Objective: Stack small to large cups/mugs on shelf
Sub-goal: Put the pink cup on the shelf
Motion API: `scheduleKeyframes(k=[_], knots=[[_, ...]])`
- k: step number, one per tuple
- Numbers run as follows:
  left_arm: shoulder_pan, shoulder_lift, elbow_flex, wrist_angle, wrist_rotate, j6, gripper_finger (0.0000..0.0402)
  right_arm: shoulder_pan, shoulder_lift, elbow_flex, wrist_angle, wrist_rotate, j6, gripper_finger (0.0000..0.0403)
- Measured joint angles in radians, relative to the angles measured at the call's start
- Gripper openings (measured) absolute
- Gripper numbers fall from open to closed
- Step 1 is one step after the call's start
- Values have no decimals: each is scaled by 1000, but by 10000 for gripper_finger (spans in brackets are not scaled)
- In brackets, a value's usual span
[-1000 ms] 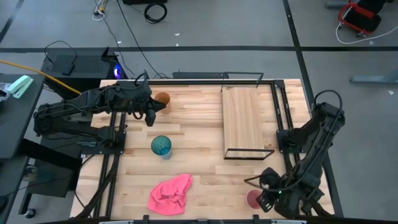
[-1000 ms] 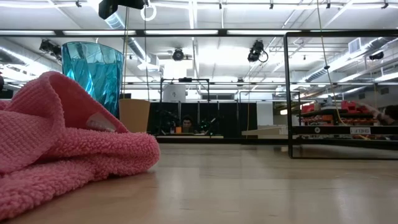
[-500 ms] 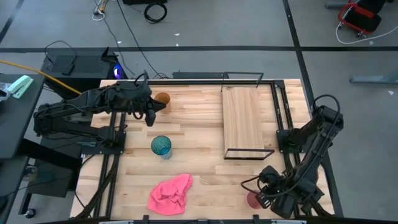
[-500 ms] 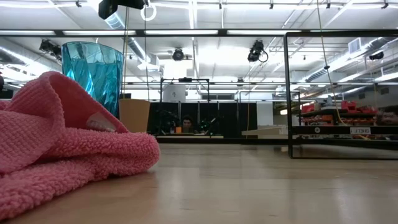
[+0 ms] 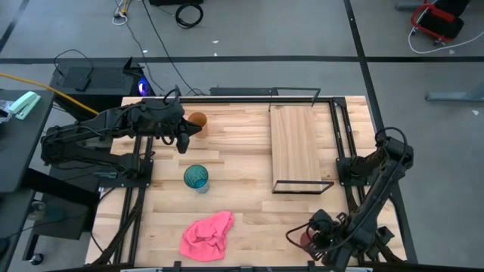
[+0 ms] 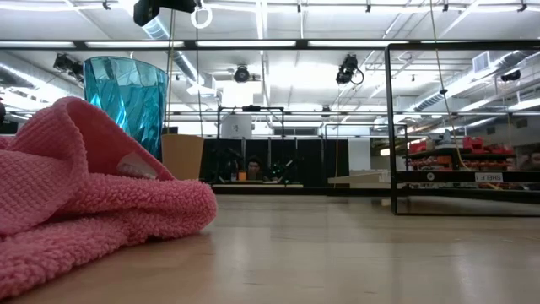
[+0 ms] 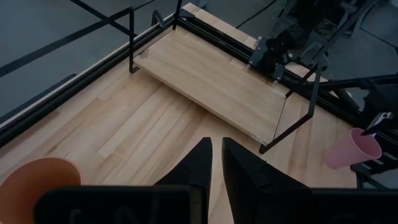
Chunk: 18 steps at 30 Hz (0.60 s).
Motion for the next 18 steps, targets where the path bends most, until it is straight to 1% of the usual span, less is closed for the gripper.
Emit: scheduleKeyframes(k=[9, 14, 18], knots=[[0, 0, 0, 0, 0, -1, 46, 0, 37, 0, 5, -3, 6, 130], [0, 0, 0, 0, 0, -1, 41, -3, 40, 0, 4, -3, 43, 129], [0, 0, 0, 0, 0, -1, 39, -8, 40, 0, -3, -3, 57, 111]])
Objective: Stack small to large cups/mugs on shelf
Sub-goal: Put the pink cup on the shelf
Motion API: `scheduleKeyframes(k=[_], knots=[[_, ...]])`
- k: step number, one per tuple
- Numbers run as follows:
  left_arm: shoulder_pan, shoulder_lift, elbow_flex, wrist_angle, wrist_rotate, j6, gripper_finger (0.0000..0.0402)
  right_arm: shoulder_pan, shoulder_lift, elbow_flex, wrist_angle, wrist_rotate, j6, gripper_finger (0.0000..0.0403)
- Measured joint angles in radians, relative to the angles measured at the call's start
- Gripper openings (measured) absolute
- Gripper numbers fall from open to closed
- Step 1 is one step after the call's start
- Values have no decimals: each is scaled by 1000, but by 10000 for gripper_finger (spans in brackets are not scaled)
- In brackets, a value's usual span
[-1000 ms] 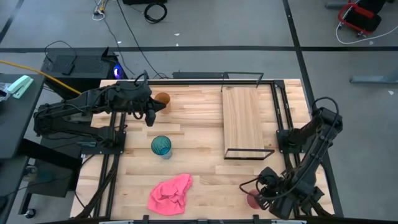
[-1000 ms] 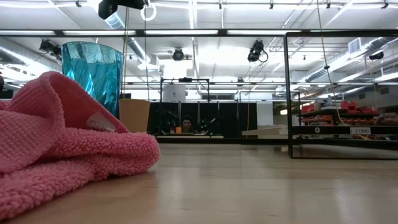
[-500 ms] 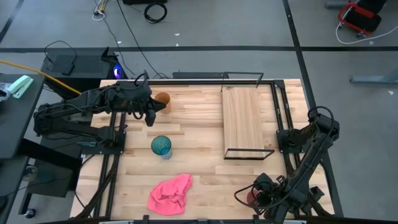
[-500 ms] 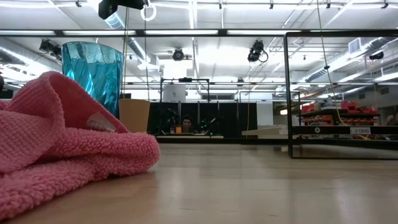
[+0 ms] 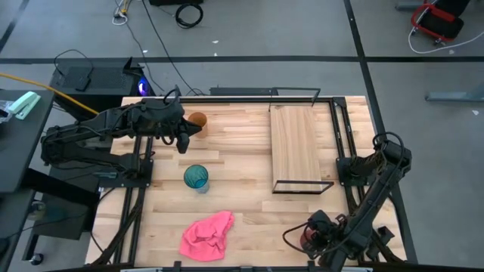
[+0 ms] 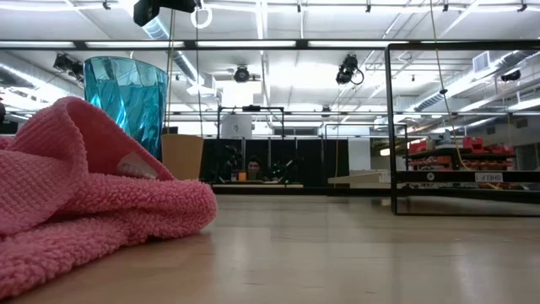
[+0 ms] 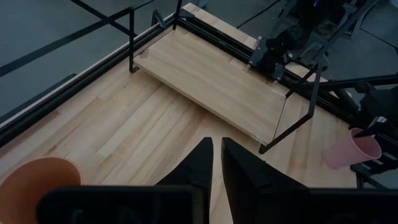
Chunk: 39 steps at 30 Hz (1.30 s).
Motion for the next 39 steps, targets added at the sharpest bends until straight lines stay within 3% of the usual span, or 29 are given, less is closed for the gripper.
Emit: scheduleKeyframes(k=[10, 22, 29, 39], knots=[[0, 0, 0, 0, 0, 0, 33, -48, -2, 0, -20, 5, -25, 9], [0, 0, 0, 0, 0, 0, 33, -64, -24, 0, -5, -4, -62, 4], [0, 0, 0, 0, 0, 0, 28, -64, -145, -1, 15, -2, -64, 2], [0, 0, 0, 0, 0, 5, 24, -64, -372, 0, -47, 107, -110, 1]])
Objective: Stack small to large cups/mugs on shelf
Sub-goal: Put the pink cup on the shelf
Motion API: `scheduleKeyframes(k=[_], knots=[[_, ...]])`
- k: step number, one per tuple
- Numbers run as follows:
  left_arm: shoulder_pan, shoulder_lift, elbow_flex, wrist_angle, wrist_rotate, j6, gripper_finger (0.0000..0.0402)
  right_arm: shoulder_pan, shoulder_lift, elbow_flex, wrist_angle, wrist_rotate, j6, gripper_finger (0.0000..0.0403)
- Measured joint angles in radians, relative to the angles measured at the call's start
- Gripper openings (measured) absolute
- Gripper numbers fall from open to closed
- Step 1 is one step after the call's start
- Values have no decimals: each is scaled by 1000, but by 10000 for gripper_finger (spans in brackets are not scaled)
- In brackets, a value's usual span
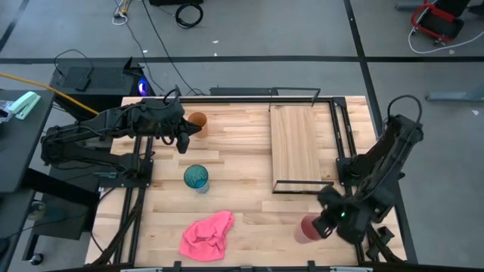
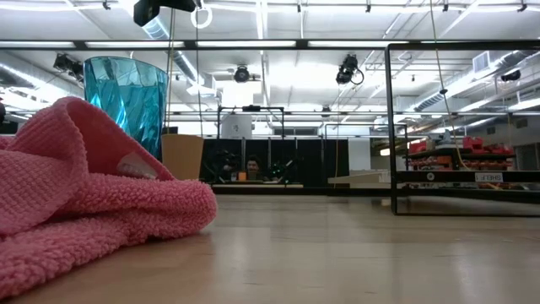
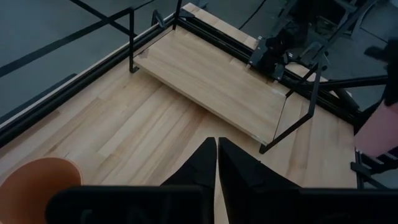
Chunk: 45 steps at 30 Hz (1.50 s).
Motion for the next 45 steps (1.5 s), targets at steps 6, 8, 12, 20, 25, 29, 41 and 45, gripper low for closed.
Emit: scheduleKeyframes(k=[6, 8, 12, 20, 25, 29, 41, 45], knots=[[0, 0, 0, -4, 0, 4, 20, -1, -142, 0, -7, 186, -57, 1], [0, 0, 0, -4, 0, 4, 17, -9, -185, 0, -10, 255, -90, 0], [0, 0, 0, -4, 0, 4, 18, -62, -257, 1, -67, 326, -162, 0], [0, 0, 0, -4, 0, 4, 23, -304, -387, 1, -188, 437, -369, 0], [0, 0, 0, -4, 0, 3, 15, -542, -467, 1, -256, 524, -476, 0], [0, 0, 0, -4, 0, 3, 15, -758, -499, 1, -256, 511, -603, 0], [0, 0, 0, -4, 0, -29, 16, -1327, -407, 1, -66, 78, -1094, 1], [0, 0, 0, -4, 0, -30, 13, -1482, -333, 1, -73, -49, -1207, 1]])
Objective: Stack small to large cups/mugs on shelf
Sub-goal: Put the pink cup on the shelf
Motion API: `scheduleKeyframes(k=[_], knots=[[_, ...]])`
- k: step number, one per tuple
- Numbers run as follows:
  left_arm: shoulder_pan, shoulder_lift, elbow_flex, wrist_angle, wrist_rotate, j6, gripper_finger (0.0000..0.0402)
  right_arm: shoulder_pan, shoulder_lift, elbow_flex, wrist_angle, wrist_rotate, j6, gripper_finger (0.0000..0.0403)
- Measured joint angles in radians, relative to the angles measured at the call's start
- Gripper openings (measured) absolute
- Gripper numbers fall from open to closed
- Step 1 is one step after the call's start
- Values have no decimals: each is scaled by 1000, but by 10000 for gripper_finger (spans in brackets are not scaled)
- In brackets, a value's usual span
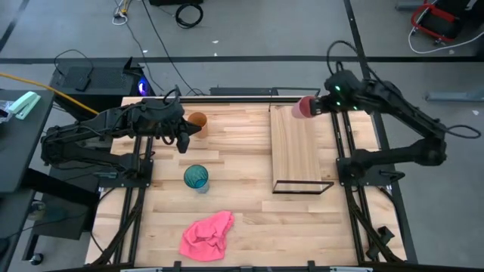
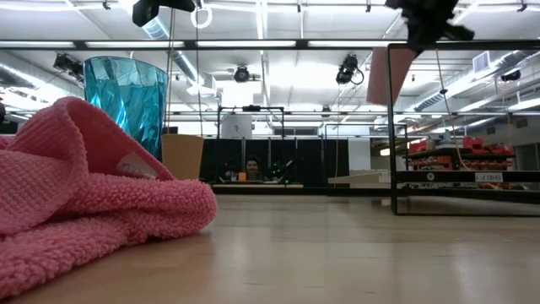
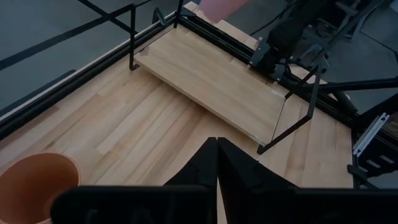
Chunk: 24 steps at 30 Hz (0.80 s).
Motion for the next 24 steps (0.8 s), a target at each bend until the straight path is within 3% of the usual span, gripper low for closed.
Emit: scheduleKeyframes(k=[3, 11, 24], knots=[[0, 0, 0, 0, 0, 0, 15, -81, 56, 0, 0, -74, -74, 1], [0, 0, 0, 0, 0, -1, 22, -209, 187, 0, -1, -129, -212, 1], [0, 0, 0, 0, 0, -1, 23, -306, 364, 0, 71, -201, -318, 1]])
